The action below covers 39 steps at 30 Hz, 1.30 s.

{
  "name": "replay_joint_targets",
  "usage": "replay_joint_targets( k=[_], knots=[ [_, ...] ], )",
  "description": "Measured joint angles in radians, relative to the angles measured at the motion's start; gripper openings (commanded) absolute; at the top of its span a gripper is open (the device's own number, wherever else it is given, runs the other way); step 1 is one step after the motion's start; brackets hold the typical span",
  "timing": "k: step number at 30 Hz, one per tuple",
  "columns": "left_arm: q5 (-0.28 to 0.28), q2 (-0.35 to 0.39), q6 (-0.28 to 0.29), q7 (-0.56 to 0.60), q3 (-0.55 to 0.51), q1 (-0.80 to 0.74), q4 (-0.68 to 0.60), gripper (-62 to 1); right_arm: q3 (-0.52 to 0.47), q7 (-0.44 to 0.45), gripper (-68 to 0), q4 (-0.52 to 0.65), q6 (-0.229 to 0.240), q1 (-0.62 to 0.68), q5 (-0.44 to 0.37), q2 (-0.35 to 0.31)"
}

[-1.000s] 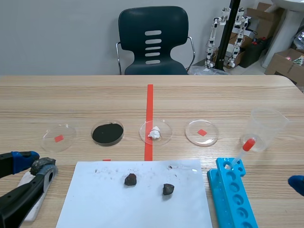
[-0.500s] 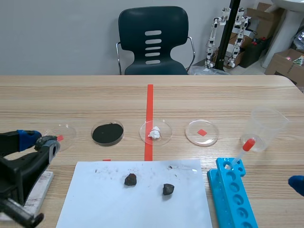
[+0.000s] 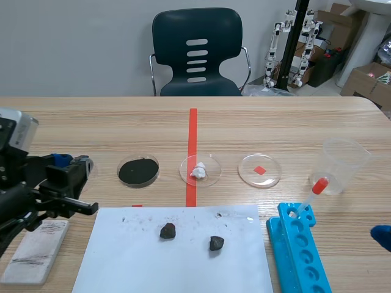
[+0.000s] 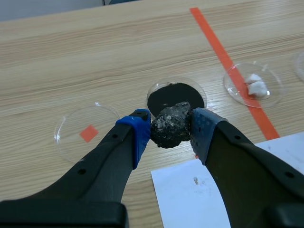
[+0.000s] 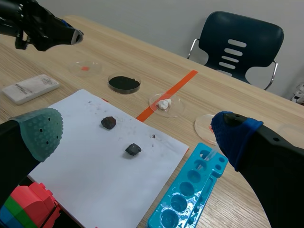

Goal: Put the mineral in the empty petri dish

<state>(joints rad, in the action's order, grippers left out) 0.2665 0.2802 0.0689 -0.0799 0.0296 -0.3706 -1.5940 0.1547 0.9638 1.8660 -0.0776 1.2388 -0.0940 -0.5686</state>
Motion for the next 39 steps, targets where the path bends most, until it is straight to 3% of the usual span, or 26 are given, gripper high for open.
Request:
replay_joint_targets(
  k=[4,7,23,27,31,39],
  knots=[
    [0.052,0.0,-0.131,-0.001,0.065,0.138,0.142,-47.9,0.0,0.0,0.4,0.0,0.0,0.0,0.0,0.0],
    [0.084,0.0,-0.166,0.0,0.084,0.233,0.239,-47.9,0.0,0.0,0.4,0.0,0.0,0.0,0.0,0.0],
    [0.109,-0.053,-0.189,-0.089,0.101,0.559,0.68,-47.9,0.0,0.0,0.4,0.0,0.0,0.0,0.0,0.0],
    [0.109,-0.053,-0.191,-0.092,0.101,0.583,0.731,-47.9,0.0,0.0,0.4,0.0,0.0,0.0,0.0,0.0],
    [0.109,-0.053,-0.245,-0.106,0.101,0.587,0.755,-47.9,0.0,0.0,0.4,0.0,0.0,0.0,0.0,0.0],
    [0.109,-0.053,-0.274,-0.111,0.101,0.587,0.774,-47.9,0.0,0.0,0.4,0.0,0.0,0.0,0.0,0.0]
  ],
)
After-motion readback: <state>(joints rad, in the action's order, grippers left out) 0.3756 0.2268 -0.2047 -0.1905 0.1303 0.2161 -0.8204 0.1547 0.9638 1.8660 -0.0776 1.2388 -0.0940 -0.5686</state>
